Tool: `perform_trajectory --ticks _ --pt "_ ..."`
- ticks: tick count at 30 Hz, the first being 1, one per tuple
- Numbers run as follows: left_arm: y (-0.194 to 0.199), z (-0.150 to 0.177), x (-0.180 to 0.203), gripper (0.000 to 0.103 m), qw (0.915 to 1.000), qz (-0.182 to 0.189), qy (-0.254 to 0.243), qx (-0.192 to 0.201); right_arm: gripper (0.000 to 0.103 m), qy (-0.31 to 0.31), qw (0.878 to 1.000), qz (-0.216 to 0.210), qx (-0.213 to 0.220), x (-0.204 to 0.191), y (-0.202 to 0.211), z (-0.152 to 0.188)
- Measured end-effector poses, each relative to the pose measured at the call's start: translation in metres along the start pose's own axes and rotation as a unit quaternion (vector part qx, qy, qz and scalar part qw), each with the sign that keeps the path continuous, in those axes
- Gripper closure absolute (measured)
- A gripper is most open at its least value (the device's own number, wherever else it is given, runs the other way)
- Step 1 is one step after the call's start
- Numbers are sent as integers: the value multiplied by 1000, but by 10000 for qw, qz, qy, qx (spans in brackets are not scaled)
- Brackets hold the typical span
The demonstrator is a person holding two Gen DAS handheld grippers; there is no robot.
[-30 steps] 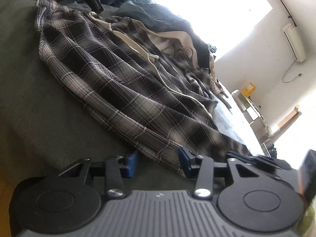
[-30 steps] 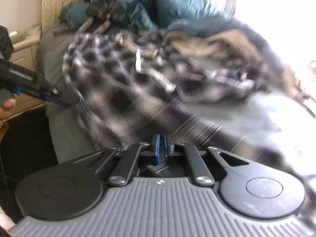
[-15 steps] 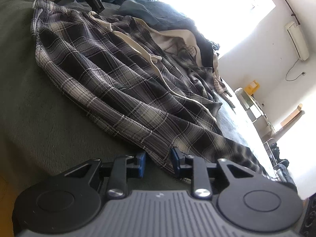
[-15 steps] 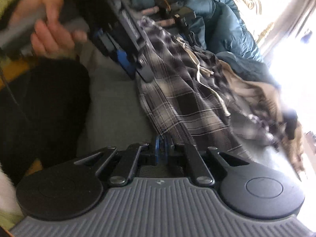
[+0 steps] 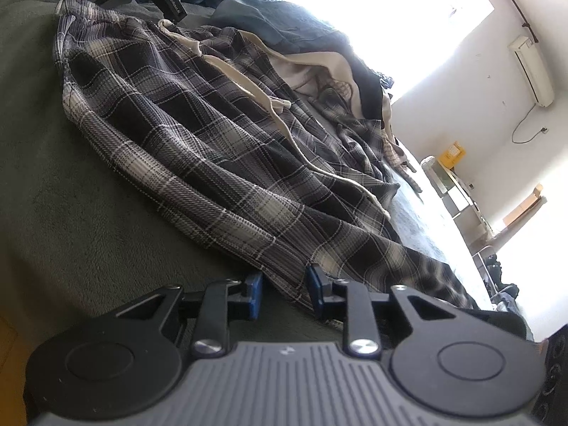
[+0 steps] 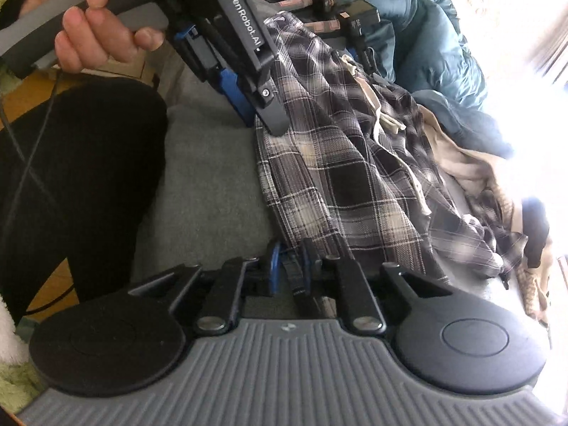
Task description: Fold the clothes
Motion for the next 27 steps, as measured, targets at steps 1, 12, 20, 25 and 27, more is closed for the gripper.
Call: perform_trajectory --ticks 1,12,20,25,27 --pt "0 0 0 76 10000 -1 -10 3 92 -79 10000 -41 -21 2 0 -1" --pt "14 7 -5 74 9999 96 57 18 102 -691 9952 -685 95 8 32 -4" --pt "17 10 -17 74 9991 221 370 15 102 -1183 9838 -1345 92 4 39 2" --pt "19 7 -19 96 9985 153 429 293 102 -1339 9811 -1393 129 7 41 2" --pt "25 7 -18 97 9981 184 437 401 102 -1360 9809 -1381 180 9 43 1"
Point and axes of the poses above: each gripper's, at about its wrist camera, not at the fingertips, and y roughly against the way its jaws point, x to its right, z to its underside, the point moved 2 cm from there along -y, roughly the way its jaws point, and after that the axes turned 8 degrees about -x, right-handed, at the moved point
